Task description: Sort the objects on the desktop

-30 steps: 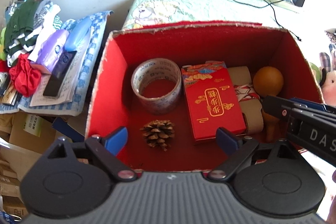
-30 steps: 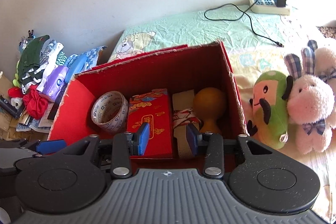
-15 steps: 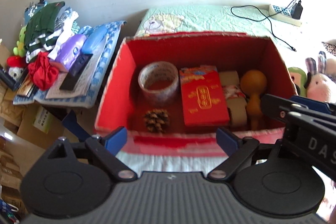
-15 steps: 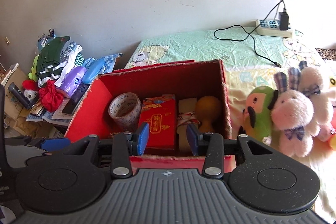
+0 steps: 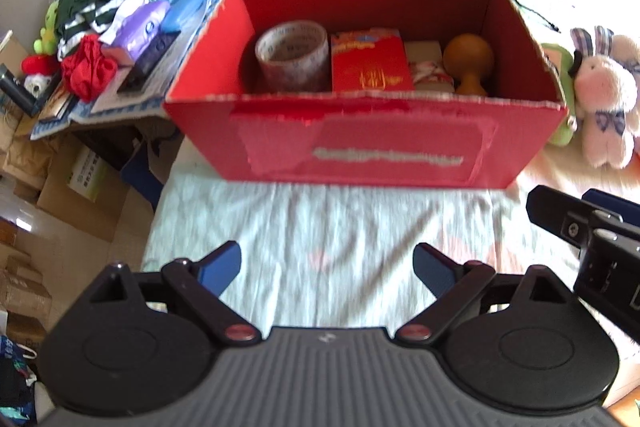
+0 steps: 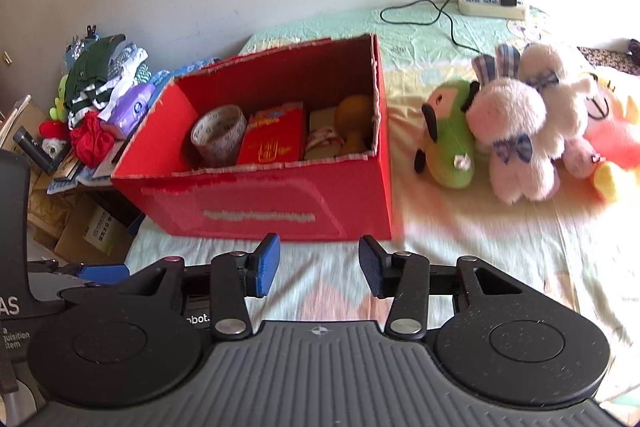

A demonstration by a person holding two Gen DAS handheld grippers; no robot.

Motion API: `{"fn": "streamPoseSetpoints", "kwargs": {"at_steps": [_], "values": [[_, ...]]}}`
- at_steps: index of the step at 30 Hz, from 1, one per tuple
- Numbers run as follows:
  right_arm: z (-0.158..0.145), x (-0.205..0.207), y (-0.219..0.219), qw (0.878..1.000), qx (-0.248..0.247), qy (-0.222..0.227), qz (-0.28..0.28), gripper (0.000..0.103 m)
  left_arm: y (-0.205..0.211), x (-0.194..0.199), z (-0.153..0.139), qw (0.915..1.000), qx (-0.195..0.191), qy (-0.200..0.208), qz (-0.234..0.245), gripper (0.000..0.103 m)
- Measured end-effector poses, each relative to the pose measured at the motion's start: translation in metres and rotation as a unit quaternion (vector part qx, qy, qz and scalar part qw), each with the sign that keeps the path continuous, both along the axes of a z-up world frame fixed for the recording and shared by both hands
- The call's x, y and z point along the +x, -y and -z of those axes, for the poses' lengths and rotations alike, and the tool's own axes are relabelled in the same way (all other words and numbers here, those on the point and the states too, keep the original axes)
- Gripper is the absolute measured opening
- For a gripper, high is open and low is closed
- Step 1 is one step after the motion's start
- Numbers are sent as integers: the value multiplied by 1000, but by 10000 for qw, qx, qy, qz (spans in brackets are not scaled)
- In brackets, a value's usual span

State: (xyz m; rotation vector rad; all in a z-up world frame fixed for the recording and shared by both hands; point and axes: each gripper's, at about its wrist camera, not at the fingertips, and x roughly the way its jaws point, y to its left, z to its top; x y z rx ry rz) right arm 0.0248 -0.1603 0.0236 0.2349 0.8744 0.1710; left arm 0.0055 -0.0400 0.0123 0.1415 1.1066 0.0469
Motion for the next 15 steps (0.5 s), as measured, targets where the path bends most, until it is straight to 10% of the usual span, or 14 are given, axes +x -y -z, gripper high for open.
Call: {"fn": "streamPoseSetpoints", "kwargs": {"at_steps": [15], "values": [[6,0,-24,9997,-82,-187,-143,47,-19,-6,16,9995,-90,-292,-3,98]]}}
